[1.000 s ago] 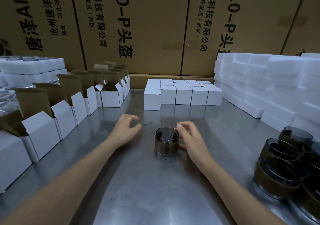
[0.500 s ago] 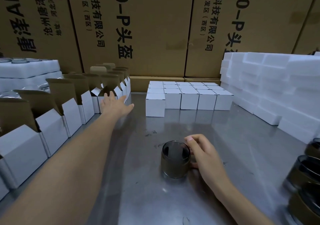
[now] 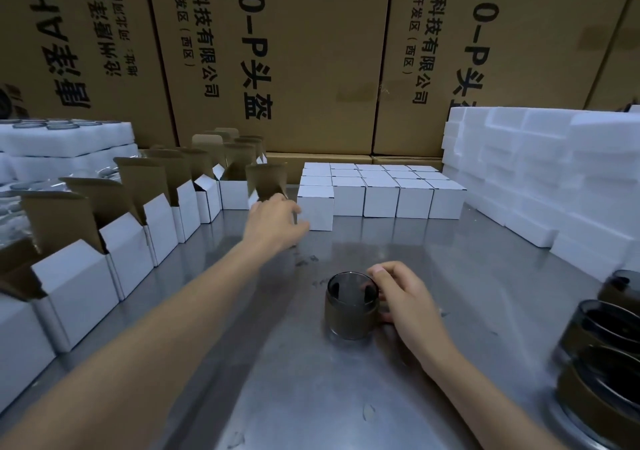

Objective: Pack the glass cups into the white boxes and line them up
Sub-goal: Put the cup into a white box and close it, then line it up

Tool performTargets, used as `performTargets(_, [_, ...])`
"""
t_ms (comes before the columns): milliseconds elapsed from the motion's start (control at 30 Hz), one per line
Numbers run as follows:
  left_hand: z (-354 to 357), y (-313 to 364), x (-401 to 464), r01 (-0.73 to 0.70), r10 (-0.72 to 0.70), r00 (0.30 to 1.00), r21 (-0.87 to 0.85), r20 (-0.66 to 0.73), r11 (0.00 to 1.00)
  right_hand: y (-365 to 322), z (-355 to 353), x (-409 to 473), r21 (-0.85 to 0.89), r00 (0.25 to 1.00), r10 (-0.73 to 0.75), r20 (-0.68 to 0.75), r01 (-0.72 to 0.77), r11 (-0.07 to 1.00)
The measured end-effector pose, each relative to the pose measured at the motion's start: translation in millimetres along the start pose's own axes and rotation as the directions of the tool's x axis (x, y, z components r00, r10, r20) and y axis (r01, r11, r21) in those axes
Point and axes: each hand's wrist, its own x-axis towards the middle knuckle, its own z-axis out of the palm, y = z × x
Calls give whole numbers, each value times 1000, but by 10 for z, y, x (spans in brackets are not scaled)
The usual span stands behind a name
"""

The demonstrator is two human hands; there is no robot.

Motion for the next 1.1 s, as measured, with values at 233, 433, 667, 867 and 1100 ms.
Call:
performTargets(233, [-143,573,-606,-94,110,991,-185,79,978,-42,-26,-28,-68,999,-27,35,29,997])
performTargets(433, [-331,942,-1004,-188,191,981,-358,-26,915,-91,-59,-24,48,998,-38,-49,40,998])
performTargets(667, [-236,740,-1037,29,-206,974,-855,-92,518,-108,-56,-44,66,999,-35,18,33,997])
performTargets(867, [-75,662,-1049,214,-102,977,-869,189,445,-121,-50,-51,66,995,-58,76,53,996])
performTargets(1100, [-82,638,-1115,152,-84,988,-907,129,394,-119,-62,-16,11,999,-29,14,29,1000])
